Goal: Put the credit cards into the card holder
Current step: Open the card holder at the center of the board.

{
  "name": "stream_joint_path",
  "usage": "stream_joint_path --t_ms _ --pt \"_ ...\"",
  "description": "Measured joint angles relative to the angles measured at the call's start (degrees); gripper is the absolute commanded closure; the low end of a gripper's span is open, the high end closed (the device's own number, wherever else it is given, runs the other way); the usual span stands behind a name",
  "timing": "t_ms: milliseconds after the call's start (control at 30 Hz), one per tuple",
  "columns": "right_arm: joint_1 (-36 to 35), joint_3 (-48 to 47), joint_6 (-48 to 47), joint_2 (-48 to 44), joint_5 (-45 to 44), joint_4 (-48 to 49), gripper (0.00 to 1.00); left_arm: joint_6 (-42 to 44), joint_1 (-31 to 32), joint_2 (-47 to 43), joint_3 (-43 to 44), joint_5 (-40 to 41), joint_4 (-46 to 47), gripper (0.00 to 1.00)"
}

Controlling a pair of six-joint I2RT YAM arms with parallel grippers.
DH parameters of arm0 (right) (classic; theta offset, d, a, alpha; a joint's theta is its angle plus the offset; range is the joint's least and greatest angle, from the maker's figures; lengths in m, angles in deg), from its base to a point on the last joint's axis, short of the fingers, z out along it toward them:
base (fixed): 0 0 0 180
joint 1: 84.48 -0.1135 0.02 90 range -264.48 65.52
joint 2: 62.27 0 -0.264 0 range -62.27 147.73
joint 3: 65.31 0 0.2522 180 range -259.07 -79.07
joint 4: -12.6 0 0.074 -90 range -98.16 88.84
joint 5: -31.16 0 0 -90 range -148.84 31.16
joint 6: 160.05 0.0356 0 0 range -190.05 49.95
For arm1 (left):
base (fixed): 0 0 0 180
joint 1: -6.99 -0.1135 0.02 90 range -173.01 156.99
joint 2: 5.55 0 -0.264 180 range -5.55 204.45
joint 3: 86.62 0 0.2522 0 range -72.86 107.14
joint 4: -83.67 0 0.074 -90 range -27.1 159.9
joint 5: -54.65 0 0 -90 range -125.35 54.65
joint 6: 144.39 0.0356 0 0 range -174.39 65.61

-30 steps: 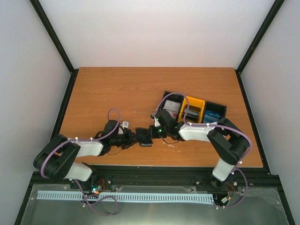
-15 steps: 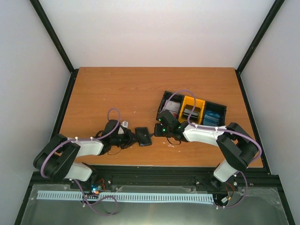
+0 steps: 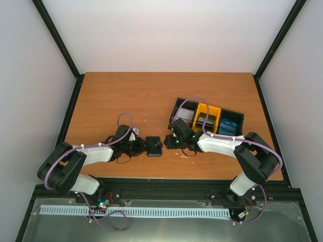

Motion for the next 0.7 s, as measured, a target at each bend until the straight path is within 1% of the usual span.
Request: stream_joint_path --t_ms 133,233,300,500,700 --pt "-0.9 -1.01 -2.47 0.07 3.61 0.26 0.37 1.38 -0.07 0.02 0.98 1.77 -2.73 0.74" --pt "-2.8 -3.43 -4.0 0.94 5.09 0.15 0.34 2.12 -0.11 0.52 1.2 2.38 -3.58 0.75" --pt "-4.33 -6.25 -4.63 2.8 4.48 -0.35 0.33 2.36 -0.13 0.7 1.36 2.4 -3.65 0.75" --pt "-7.56 -14.23 -4.11 10.03 -3.32 -5.09 0.33 2.62 -0.13 0.79 1.4 2.36 -3.65 0.75" --pt "-8.68 -16.65 -1.97 13.05 -11.78 -10.73 0.39 2.62 -0.13 0.79 1.4 2.36 -3.65 0.75"
